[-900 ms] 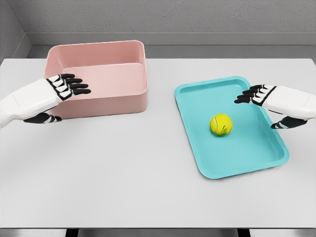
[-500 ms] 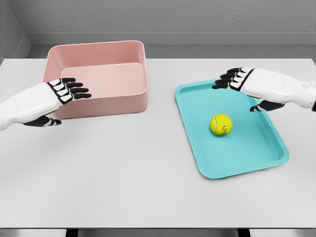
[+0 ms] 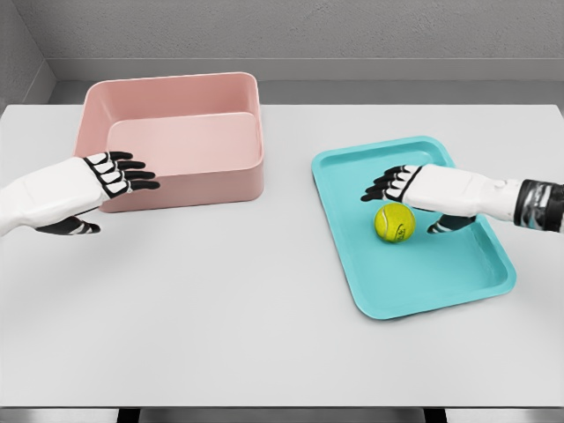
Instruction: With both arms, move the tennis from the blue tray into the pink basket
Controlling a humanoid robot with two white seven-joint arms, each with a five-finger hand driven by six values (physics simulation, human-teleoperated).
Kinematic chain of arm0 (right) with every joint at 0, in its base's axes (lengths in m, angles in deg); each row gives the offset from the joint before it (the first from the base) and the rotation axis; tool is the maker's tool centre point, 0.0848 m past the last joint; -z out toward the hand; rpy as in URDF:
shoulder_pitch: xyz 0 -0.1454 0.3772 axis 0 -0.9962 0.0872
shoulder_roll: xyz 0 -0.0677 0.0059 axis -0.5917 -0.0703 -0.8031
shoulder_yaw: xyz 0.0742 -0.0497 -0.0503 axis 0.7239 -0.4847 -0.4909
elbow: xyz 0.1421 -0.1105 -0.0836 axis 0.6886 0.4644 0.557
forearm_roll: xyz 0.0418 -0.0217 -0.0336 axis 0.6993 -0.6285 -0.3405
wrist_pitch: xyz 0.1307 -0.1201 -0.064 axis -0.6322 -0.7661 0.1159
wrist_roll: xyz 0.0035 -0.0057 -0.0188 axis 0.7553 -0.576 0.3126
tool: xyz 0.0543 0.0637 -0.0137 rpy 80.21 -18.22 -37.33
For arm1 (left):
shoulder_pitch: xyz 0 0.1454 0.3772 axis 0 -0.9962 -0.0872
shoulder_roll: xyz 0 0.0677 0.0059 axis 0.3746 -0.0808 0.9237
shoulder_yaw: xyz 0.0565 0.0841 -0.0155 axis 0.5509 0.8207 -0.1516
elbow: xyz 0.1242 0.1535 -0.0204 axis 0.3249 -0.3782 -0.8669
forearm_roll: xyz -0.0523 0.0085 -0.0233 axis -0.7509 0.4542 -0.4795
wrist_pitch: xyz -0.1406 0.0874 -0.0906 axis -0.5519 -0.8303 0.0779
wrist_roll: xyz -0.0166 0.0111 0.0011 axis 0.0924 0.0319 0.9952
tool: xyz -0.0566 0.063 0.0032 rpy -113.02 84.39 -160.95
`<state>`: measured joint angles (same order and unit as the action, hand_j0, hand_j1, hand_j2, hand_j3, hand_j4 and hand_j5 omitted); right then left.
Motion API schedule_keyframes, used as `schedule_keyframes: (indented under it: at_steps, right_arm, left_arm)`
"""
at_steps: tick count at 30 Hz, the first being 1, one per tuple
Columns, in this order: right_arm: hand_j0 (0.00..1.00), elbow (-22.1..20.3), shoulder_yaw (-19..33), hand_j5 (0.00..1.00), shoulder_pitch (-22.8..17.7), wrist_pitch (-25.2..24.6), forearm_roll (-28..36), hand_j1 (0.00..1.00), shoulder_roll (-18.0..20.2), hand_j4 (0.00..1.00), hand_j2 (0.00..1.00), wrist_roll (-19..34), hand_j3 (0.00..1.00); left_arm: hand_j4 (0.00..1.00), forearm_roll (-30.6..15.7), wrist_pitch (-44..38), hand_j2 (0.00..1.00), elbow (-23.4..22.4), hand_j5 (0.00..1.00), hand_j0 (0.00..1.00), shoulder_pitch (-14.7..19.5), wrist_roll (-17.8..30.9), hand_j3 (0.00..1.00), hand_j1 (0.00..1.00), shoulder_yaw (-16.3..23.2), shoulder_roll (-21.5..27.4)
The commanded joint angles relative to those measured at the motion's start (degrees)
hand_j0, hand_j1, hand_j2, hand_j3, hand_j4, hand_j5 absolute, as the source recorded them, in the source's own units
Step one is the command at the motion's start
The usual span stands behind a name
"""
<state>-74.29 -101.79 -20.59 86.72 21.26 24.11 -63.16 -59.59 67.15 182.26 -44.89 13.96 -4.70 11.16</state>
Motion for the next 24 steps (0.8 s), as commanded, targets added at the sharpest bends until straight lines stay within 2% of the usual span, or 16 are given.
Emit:
schedule_keyframes:
  at_steps: [1,4,6,12,24]
  right_arm:
    - [1.00,0.63,-0.04,1.00,0.00,-0.12,-0.01,1.00,-1.44,1.00,1.00,0.90,1.00]
    - [1.00,0.63,-0.04,1.00,-0.09,-0.12,-0.18,1.00,-1.35,1.00,1.00,0.90,1.00]
    - [1.00,2.83,-0.04,1.00,0.00,-0.12,-0.45,1.00,-1.88,1.00,1.00,1.08,1.00]
    - [1.00,4.85,-0.04,1.00,0.18,-0.12,-2.12,1.00,-3.72,1.00,1.00,1.43,1.00]
    - [1.00,4.76,0.22,1.00,0.18,-0.12,-3.17,1.00,-4.08,1.00,1.00,1.17,1.00]
  left_arm:
    - [1.00,-0.46,0.00,1.00,-0.04,1.00,1.00,0.00,0.04,1.00,1.00,-0.04,0.16]
    - [1.00,-0.46,0.00,1.00,-0.40,1.00,1.00,0.00,-0.05,1.00,1.00,0.05,0.16]
    - [1.00,-0.46,0.00,1.00,-0.40,1.00,1.00,0.09,-0.05,1.00,1.00,0.13,0.07]
    - [1.00,-0.72,0.00,1.00,-0.40,1.00,1.00,-1.14,-0.22,1.00,1.00,-0.13,0.16]
    - [1.00,-1.25,0.00,1.00,-0.40,1.00,1.00,-1.14,-0.31,1.00,1.00,-0.04,0.16]
